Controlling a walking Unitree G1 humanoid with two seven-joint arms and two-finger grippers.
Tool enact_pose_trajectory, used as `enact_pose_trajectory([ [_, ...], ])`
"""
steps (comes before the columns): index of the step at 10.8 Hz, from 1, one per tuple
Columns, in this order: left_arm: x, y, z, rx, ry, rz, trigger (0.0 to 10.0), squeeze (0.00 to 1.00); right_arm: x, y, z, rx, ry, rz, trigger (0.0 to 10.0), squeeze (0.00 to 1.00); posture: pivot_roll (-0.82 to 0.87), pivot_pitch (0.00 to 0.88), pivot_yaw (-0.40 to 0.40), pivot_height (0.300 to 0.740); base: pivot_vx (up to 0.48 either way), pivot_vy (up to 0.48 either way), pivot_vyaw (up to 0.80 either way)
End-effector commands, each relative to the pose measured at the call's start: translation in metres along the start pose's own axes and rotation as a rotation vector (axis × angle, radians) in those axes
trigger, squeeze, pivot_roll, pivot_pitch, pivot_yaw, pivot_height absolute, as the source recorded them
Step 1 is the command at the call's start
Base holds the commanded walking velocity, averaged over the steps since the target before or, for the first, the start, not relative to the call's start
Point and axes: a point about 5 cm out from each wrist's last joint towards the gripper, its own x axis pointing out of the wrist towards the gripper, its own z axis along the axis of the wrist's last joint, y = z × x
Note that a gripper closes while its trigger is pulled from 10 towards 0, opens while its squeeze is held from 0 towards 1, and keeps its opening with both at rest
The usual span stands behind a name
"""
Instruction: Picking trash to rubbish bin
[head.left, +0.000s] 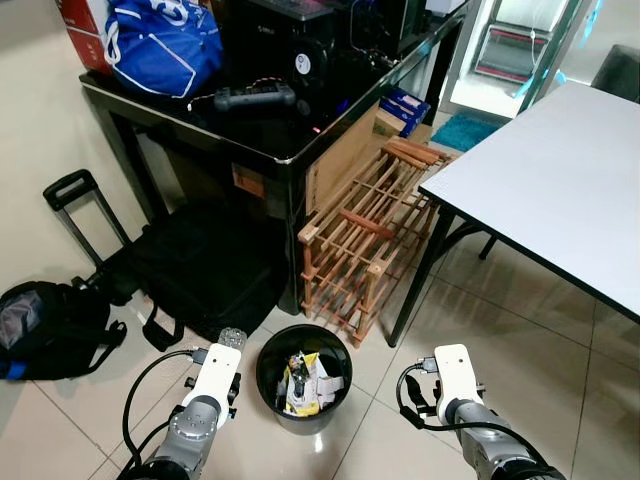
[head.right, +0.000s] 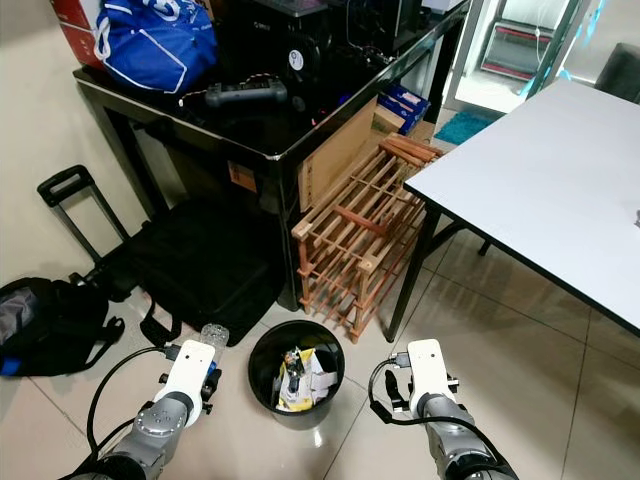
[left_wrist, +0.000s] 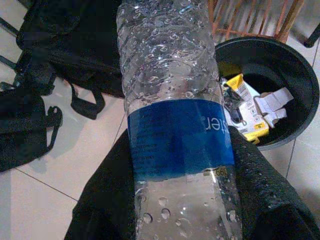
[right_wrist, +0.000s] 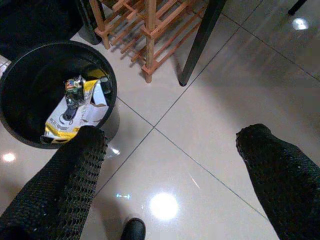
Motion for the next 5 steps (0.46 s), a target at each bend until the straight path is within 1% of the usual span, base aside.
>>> enact_pose_trajectory([
  [1, -0.0003, 0.0011, -0.0026, 0.006, 0.018, -0.001, 10.0, 0.0, 0.0005, -0.0001, 0.0018, -0.014, -0.001, 0.005, 10.0, 0.0, -0.03, 0.047, 0.016, 0.74, 0.349, 0.0, 0.0],
  [5, -0.0008, 0.0012, -0.0048, 0.01, 0.027, -0.003, 10.0, 0.0, 0.001, 0.0009, 0.0035, -0.016, -0.007, 0.006, 10.0, 0.0, -0.03, 0.053, 0.016, 0.74, 0.381, 0.0, 0.0],
])
